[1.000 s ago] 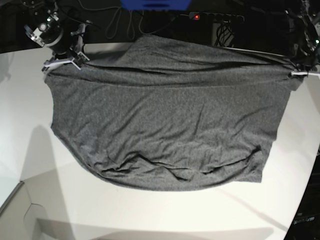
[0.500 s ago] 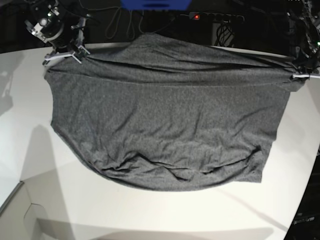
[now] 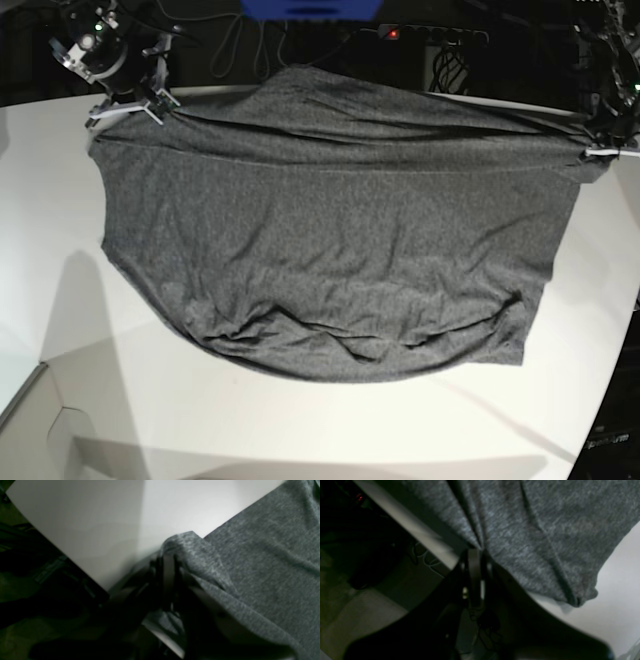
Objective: Layout the t-shirt on the table in an organized manner, then fold the t-shirt properly
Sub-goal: 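Pull the collar edge with both grippers away from the hem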
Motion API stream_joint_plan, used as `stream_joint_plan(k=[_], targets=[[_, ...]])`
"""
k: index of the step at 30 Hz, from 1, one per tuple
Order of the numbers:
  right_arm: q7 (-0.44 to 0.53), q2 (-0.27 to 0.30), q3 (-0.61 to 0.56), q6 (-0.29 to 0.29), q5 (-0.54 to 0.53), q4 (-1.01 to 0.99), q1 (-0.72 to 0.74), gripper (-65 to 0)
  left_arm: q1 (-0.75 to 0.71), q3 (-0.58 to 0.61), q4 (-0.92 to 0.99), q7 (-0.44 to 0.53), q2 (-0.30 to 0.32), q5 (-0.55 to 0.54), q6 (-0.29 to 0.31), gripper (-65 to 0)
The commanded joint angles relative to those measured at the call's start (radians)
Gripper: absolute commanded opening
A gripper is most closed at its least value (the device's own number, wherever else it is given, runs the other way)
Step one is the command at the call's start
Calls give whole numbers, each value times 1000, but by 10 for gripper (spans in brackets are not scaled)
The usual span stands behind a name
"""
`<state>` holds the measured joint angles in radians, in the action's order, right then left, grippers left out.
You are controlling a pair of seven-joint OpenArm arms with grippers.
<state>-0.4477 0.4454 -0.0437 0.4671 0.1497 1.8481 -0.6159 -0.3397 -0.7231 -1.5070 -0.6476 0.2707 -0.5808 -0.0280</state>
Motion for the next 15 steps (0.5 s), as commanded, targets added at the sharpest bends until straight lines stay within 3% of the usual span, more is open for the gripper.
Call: stream_joint_plan(k=[1,4,9,15], targets=[[-4,5,12,-9,4,20,-6,-650,1,-8,-16,27,20,2,0,-644],[-1,-13,41,-9,4,23,-12,-611,1,-8,-16,25,20,-21,0,-602],[-3,-15,46,-9,4,23,-12,-497,-2,-10,-16,21,22,-94,0,-464],[-1,-15,58,-9,4,51,-25,-429,-3,-10,-16,21,23,-95,0,-433]])
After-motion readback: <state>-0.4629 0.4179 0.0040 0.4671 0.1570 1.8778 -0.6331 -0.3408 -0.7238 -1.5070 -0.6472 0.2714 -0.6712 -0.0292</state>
